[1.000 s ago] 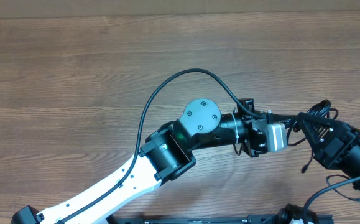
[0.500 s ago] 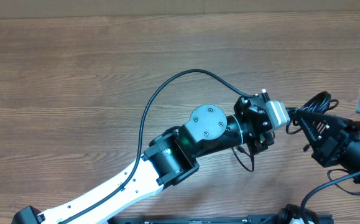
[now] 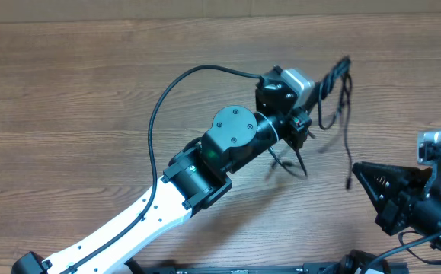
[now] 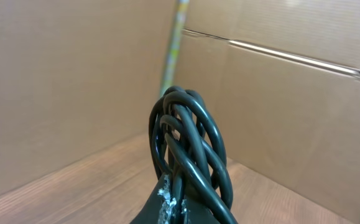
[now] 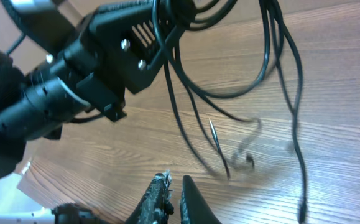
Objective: Untangle cables
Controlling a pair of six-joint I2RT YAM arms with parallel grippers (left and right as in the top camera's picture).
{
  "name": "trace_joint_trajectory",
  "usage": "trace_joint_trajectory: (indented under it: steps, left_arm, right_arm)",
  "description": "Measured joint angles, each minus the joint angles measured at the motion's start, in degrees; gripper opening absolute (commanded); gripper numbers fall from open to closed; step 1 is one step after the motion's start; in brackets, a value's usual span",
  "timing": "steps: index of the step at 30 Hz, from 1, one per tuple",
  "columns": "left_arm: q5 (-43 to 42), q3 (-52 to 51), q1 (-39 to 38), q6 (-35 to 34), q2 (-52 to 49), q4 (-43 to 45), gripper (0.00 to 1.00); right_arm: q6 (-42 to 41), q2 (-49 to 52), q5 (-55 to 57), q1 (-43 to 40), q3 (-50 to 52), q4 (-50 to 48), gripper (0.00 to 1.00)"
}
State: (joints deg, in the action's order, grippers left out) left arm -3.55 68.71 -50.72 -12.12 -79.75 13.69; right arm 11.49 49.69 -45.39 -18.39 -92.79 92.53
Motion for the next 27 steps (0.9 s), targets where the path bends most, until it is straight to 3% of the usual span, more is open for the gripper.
trace_joint_trajectory:
  steps: [2,3,4,8,14,21,27]
  left_arm:
    - [0.7,0.0,-0.3,-0.1,0.0,0.0,0.04]
    - [0.8,0.0,-0.3,-0.2,0.0,0.1,0.04]
    - [0.9,0.0,-0.3,-0.2,0.0,0.1,0.04]
    - [0.2,0.0,-0.3,1.9,0.0,0.5,0.04]
    - [-12.5,0.0,-0.3,15.1,0.0,0.5,0.04]
    - [-22.5,0.0,-0.5,19.9,0.0,0.8,0.04]
    - [-24.7,0.0,-3.1,20.3,0.0,2.7,0.04]
  right_arm:
    - [0.9,0.0,0.0,0.0,0.0,0.0,0.2]
    - [1.4,0.1,0.0,0.0,0.0,-0.1,0.29]
    - [2.0,0.1,0.1,0.0,0.0,-0.2,0.46]
    - [1.7,0.1,0.4,0.0,0.0,-1.4,0.68]
    - [-4.9,0.1,0.4,0.0,-0.1,-7.1,0.68]
    - [-7.9,0.1,-2.7,0.0,-0.1,-10.3,0.68]
    - [-8.7,0.1,-4.9,0.0,-0.1,-10.5,0.51]
